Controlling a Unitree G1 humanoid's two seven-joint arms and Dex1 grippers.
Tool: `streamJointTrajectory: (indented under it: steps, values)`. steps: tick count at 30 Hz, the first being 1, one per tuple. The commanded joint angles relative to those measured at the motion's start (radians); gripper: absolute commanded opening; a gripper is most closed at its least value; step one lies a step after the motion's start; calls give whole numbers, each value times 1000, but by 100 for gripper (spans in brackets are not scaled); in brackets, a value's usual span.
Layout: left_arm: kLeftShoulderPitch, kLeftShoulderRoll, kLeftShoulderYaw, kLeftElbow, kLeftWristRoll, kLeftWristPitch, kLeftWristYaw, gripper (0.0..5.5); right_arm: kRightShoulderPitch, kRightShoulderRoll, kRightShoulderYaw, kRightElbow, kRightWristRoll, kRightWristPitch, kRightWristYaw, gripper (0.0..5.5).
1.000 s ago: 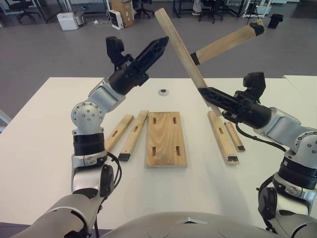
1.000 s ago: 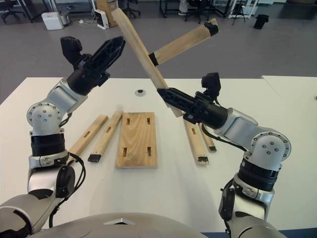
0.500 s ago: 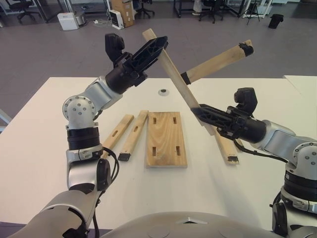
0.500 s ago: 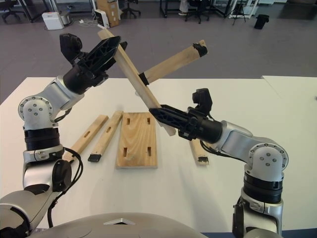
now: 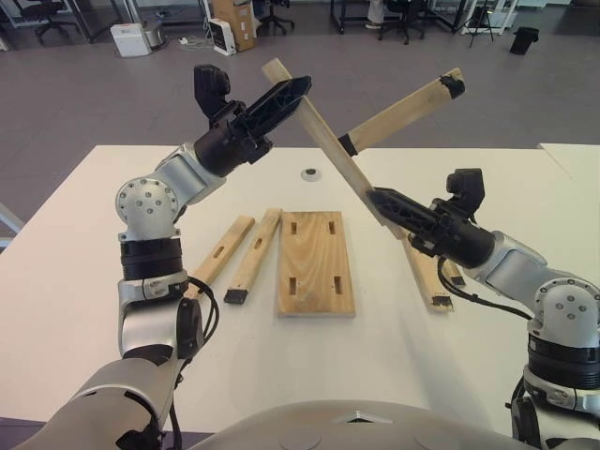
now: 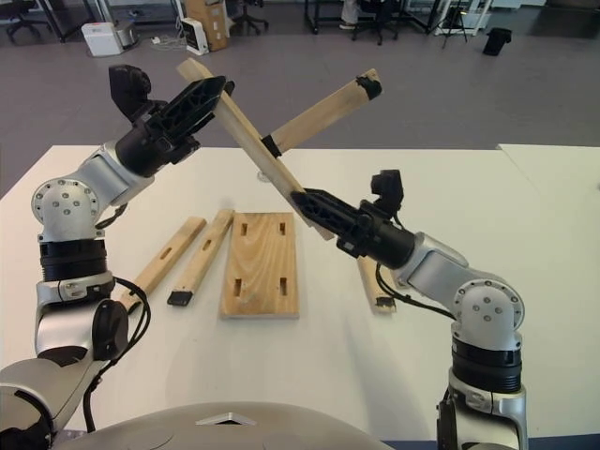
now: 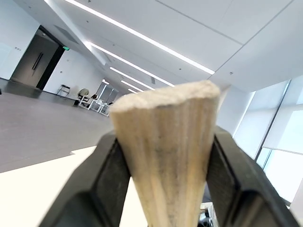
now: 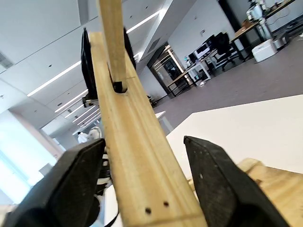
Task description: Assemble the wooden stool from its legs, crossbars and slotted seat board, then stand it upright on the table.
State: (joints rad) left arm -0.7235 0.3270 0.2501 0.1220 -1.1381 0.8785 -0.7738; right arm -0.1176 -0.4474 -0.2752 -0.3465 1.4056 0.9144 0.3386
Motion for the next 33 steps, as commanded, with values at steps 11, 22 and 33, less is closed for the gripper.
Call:
streamJointTrajectory:
  steps: [11, 22, 33]
  values:
    - [141, 252, -154, -118, 361, -295, -406, 206, 230, -2, -118, 125, -154, -69, 4, 344]
    - [226, 321, -241, -98, 496, -437, -621, 206, 271, -3, -135, 99, -133, -43, -10, 344]
    - [302, 340, -174, -221, 434, -378, -579, 206, 266, 22, -109, 97, -148, -45, -5, 344]
